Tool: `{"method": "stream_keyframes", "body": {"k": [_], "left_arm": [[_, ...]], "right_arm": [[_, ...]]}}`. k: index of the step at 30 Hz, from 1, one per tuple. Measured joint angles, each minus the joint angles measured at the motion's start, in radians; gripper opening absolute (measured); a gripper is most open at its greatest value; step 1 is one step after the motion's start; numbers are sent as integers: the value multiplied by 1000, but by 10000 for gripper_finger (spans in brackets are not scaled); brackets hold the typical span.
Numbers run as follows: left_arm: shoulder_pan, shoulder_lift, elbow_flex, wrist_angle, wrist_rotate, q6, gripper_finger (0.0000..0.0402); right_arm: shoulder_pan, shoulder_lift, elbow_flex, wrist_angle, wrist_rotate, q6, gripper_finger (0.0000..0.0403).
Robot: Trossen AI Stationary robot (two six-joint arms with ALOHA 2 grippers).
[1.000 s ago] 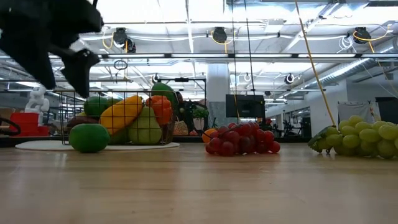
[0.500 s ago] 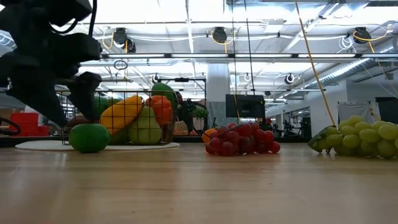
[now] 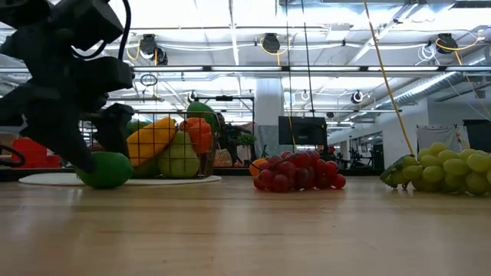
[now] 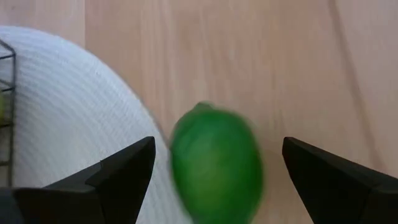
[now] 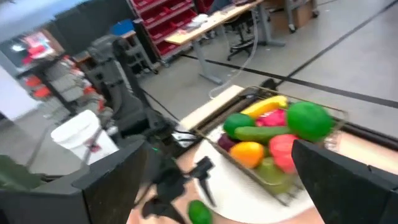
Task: Build produce basket
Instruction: Put the lime into the wired basket
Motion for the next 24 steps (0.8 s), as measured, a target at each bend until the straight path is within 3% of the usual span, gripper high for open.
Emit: {"method": "stream_keyframes", "body": {"k": [5,14,19,24], "left_arm": [[1,6,0,-12,13,-13,329],[1,6,5,-46,13,-82,229],[1,1,86,-112,58,-188,185],[1,1,219,-191,59,-252,180]], "right_arm": [[-49,-66,-1,-107,0,-25,391],[-163,-167,-1,-221,0,-138,391],[-224,-214,-1,-249,-1,-213,391],[-294,-237,-1,-268,1,-318,391]]}}
